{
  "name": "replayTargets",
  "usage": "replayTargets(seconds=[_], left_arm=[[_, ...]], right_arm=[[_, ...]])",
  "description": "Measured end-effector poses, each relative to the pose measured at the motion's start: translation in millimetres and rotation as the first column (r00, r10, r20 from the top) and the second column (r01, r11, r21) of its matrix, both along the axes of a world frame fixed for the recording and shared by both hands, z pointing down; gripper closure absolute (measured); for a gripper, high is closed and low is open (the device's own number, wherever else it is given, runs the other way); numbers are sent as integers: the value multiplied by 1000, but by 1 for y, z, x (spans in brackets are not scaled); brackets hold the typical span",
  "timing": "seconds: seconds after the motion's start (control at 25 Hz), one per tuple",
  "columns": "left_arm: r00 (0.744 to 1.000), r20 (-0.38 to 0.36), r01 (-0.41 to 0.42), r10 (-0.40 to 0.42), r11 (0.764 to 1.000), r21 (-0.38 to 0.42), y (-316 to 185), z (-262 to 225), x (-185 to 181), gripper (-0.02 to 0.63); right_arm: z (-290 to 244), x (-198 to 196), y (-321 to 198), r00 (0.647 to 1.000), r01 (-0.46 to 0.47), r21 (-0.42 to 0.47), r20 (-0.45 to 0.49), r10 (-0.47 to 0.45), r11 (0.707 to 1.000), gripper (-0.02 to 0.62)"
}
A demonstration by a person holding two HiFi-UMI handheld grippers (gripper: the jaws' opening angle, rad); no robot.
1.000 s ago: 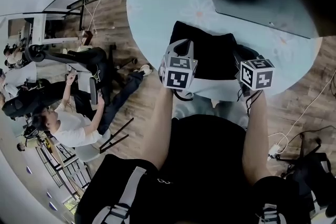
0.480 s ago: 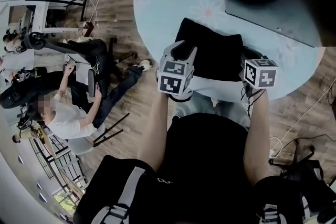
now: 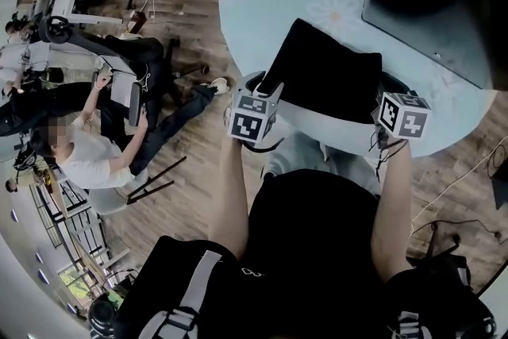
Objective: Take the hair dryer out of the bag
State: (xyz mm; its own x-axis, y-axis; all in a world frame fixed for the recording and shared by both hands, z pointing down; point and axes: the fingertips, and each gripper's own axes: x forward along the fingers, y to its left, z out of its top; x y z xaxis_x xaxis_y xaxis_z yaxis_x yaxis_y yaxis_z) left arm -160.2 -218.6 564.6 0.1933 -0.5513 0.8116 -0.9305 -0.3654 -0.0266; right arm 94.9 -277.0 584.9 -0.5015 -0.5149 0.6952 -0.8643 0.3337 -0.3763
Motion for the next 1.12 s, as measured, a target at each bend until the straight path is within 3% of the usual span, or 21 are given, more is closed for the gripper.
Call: replayTargets(seconds=[0.2,0.56,0.76,1.12], left_arm=[[1000,-2,22,-22,1000,-18,8,17,-1,398],[992,128,-2,2,1000,3,2,39,4,575],[988,148,-37,37,999,-2,2,41,5,583],[989,136,54,-62,997,59,-8,28,-14,584]], right_arm=[[-1,1,1,1000,10,-1,-19,-10,1000,554],[-6,-4,0,999,30,3,-39,-30,1000,555],[-12,-3,-1,998,34,29,-46,-32,999,555],[-37,4,-12,999,12,91,-40,-9,996,557]])
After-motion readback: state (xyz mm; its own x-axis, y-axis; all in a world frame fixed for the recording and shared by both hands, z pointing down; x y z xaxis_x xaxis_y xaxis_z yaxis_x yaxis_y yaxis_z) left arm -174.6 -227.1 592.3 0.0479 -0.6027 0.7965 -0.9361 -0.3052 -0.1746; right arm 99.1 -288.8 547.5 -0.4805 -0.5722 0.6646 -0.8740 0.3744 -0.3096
